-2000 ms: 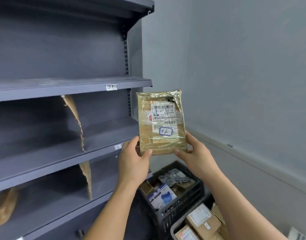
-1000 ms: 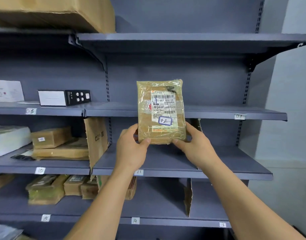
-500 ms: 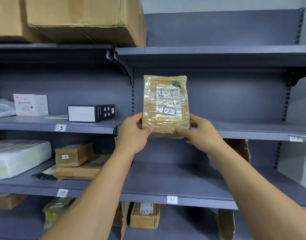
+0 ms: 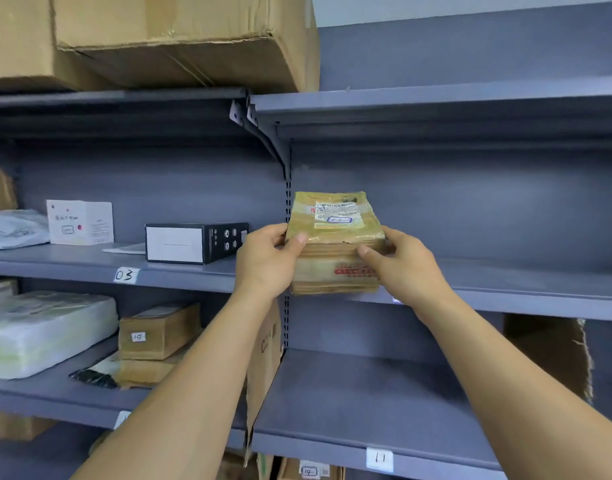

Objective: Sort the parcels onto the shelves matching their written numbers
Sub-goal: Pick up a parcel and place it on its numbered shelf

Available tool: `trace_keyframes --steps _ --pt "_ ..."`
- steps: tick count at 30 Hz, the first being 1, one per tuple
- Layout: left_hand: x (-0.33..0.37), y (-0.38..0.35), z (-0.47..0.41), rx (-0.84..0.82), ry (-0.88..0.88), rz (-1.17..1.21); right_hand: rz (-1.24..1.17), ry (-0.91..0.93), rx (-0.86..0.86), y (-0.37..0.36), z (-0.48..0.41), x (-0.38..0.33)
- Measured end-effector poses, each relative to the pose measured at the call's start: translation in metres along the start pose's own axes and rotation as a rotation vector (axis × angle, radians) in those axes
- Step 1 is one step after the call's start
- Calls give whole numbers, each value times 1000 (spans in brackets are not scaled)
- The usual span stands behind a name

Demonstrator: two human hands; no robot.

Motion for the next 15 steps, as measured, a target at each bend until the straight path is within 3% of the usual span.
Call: trace_keyframes --steps 15 --pt "-60 -21 -51 72 42 -141 290 -31 -15 -41 -75 47"
Point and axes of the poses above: each hand's wrist, its own z-axis away from the middle knuckle, its own y-axis out of the back of the hand, x = y × z, the point moved 10 cm from there along -z, towards the middle knuckle, and after that the axes turned 8 degrees about z, right-handed, at the moved point
